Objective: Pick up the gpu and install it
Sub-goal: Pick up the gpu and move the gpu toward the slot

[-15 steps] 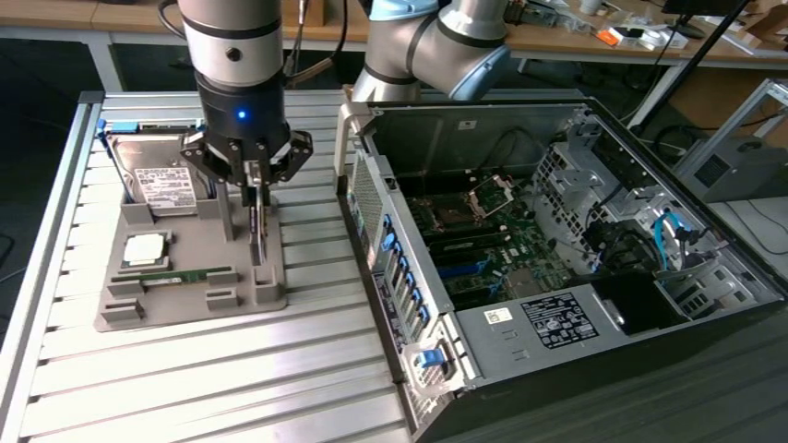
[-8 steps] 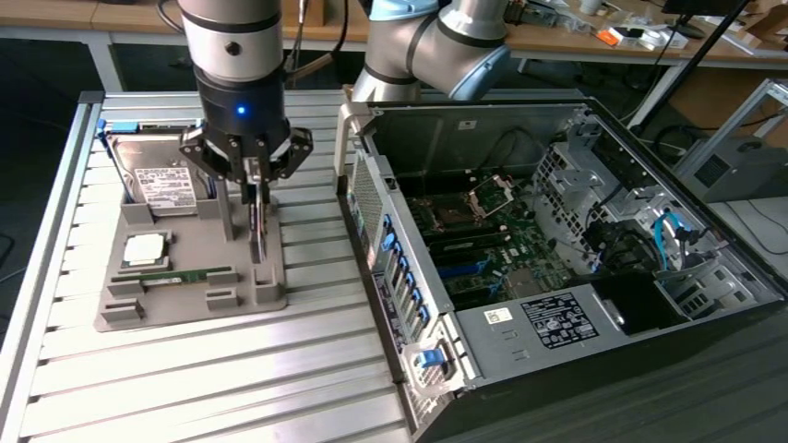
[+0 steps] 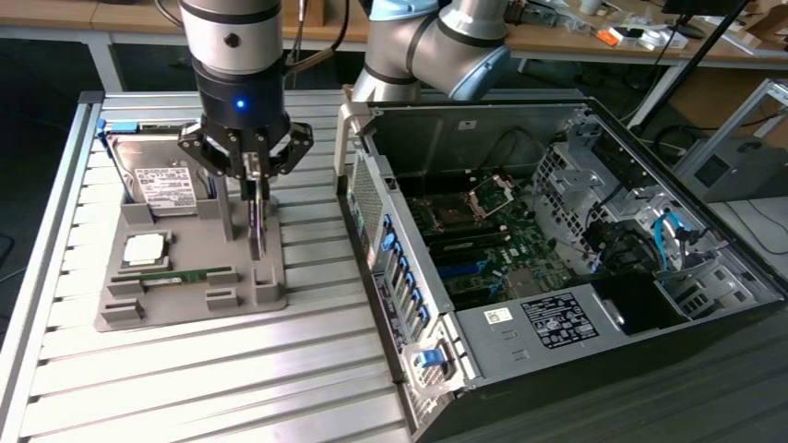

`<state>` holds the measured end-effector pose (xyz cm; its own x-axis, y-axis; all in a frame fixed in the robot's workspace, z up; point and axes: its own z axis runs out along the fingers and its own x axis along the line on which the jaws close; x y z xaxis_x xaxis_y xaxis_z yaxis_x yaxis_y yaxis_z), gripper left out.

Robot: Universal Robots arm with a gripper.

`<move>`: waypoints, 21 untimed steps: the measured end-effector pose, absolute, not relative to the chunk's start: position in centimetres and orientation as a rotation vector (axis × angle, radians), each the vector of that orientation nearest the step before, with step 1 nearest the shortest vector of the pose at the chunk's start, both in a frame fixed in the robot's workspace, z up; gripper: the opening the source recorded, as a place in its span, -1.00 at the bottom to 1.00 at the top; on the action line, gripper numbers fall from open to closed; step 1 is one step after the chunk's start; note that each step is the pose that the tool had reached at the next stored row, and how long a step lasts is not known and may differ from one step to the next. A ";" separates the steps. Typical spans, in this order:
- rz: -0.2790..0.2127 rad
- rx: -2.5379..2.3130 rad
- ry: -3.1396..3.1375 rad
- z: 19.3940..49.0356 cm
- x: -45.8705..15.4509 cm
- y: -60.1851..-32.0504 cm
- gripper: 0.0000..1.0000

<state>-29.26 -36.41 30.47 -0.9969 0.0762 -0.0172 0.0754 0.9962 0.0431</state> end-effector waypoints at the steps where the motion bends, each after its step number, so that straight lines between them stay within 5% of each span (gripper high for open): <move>1: 0.066 0.119 3.120 30.5 -29.3 -36.4 -0.47; 21: 0.066 0.119 3.120 31.5 -29.3 -36.4 -0.47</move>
<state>-29.26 -36.41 31.54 -0.9969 0.0762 -0.0172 0.0754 0.9962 0.0432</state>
